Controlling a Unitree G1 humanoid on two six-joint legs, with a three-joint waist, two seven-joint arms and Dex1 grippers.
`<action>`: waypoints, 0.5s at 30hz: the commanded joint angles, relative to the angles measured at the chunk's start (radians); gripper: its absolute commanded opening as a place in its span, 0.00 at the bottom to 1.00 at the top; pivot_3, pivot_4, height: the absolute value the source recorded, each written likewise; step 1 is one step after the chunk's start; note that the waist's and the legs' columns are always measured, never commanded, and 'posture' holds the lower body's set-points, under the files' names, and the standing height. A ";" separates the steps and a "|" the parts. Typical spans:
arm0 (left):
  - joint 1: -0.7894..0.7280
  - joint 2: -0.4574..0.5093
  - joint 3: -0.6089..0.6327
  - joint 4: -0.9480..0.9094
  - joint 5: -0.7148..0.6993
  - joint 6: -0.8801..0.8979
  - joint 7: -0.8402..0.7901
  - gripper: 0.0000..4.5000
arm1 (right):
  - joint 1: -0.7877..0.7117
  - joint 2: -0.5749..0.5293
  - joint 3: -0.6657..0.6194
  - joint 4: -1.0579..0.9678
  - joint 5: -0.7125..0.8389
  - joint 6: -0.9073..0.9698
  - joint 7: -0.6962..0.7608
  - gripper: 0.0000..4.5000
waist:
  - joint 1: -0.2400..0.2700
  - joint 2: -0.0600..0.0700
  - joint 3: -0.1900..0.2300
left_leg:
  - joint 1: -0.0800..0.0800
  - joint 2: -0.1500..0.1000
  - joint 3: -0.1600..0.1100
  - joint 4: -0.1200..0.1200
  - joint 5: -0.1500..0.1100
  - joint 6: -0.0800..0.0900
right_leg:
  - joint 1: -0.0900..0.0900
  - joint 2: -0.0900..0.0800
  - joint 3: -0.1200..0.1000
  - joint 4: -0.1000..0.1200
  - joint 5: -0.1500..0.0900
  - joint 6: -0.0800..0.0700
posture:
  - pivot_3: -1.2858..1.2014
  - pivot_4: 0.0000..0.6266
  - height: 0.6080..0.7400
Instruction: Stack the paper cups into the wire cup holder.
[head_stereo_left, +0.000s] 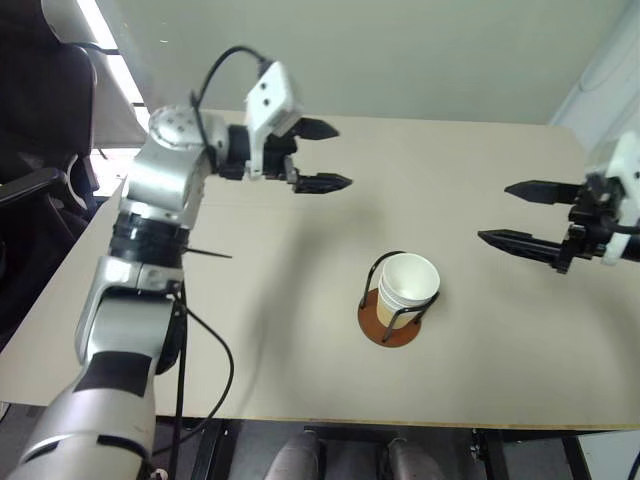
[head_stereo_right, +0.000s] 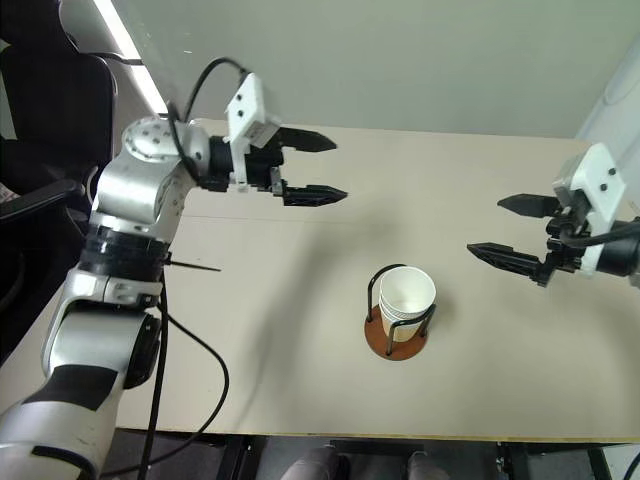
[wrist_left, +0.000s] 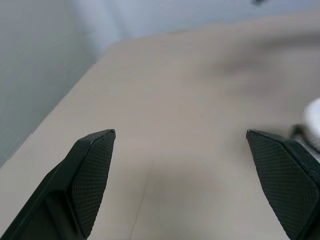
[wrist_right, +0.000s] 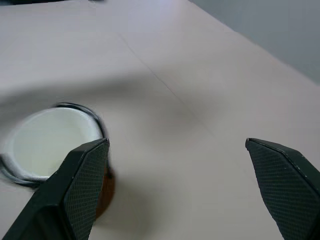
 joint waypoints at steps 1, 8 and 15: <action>0.070 0.010 0.134 -0.078 -0.023 0.074 0.176 1.00 | -0.039 0.060 0.018 0.077 -0.069 -0.047 -0.079 1.00 | 0.000 0.000 0.000 | 0.000 0.000 0.000 0.000 0.000 0.000 | 0.000 0.000 0.000 0.000 0.000 0.000 | 0.52 0.24 1.00; 0.228 0.003 0.336 -0.036 0.015 0.061 0.532 1.00 | -0.040 0.206 0.025 0.207 -0.193 -0.137 -0.209 1.00 | 0.000 0.000 0.000 | 0.002 0.000 0.001 -0.001 0.001 0.000 | 0.001 0.000 0.001 0.000 0.000 0.000 | 0.52 0.24 1.00; 0.360 -0.041 0.485 0.067 0.010 -0.059 0.772 1.00 | -0.083 0.421 -0.042 0.336 -0.252 -0.236 -0.431 1.00 | -0.004 0.000 0.000 | 0.007 -0.001 0.001 -0.003 0.002 -0.001 | 0.004 0.000 0.002 0.000 0.001 -0.001 | 0.52 0.24 1.00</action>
